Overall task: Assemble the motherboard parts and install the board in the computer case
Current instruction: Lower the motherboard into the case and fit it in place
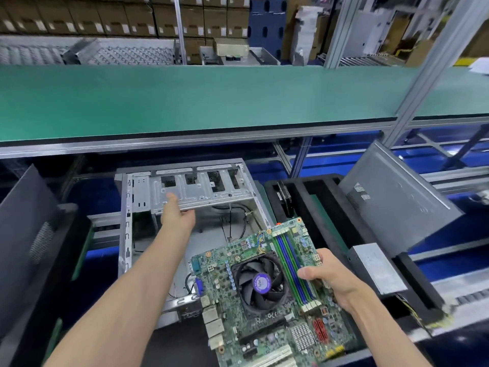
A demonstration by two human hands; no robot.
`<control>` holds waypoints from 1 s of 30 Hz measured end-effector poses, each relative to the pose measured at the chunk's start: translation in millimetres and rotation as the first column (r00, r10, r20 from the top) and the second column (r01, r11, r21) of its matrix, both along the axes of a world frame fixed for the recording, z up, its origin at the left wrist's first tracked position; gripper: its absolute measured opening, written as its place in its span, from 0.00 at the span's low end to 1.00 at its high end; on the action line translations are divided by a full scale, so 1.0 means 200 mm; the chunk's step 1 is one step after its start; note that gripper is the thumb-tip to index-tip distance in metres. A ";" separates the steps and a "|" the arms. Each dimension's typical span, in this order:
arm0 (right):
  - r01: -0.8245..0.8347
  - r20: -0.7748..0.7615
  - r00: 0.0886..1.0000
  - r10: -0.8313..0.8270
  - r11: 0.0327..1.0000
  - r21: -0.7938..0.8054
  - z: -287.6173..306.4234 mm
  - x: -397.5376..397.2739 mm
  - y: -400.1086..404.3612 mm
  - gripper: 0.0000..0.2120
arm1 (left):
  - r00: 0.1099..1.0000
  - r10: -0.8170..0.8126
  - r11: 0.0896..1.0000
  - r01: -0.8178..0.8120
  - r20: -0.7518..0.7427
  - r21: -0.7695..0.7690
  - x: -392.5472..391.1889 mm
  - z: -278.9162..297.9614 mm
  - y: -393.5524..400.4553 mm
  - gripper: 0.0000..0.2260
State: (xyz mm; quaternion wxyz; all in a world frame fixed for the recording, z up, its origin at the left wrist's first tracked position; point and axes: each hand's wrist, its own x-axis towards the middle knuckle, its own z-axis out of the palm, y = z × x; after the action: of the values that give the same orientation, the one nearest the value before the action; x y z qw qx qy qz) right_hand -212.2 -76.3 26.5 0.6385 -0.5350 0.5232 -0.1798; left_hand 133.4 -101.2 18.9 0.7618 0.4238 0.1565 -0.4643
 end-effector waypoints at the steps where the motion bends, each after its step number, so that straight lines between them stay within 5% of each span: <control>1: 0.000 -0.005 1.000 0.000 1.000 0.003 0.00 0.01 -0.01 0.63 | 0.999 0.001 1.000 -0.001 -0.036 0.006 0.01 -0.03 0.00 0.19; 8: 0.034 -0.044 0.998 -0.033 0.999 0.022 0.03 0.07 -0.08 0.61 | 0.980 -0.038 0.999 0.036 -0.198 -0.016 -0.01 -0.18 -0.03 0.22; 16: 0.042 -0.037 0.998 -0.041 0.999 0.025 0.06 0.11 -0.15 0.61 | 0.949 -0.300 0.947 0.309 -0.099 0.087 0.00 -0.19 -0.03 0.20; 19: 0.027 -0.050 0.998 -0.027 0.999 0.016 0.09 0.14 -0.17 0.61 | 0.779 -0.625 0.767 0.597 0.061 0.235 0.02 -0.15 0.06 0.15; 21: 0.010 -0.040 0.999 -0.009 1.000 0.013 0.10 0.17 -0.19 0.58 | 0.676 -0.736 0.657 0.712 0.009 0.250 0.03 -0.11 0.13 0.13; 27: 0.042 0.009 0.999 -0.042 0.998 0.042 0.09 0.27 -0.25 0.49 | 0.612 -0.785 0.619 0.779 0.096 0.100 0.10 -0.06 0.20 0.32; 30: 0.060 0.041 0.997 -0.063 0.996 0.073 0.05 0.31 -0.28 0.46 | 0.603 -0.762 0.640 0.757 0.235 0.133 0.10 -0.02 0.21 0.31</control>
State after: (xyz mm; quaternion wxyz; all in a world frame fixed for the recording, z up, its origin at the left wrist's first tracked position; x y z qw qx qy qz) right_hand -149.9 -132.1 37.0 0.6625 -0.4913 0.5318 -0.1922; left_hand 153.7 -58.4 14.5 0.5021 0.5166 -0.1388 -0.6796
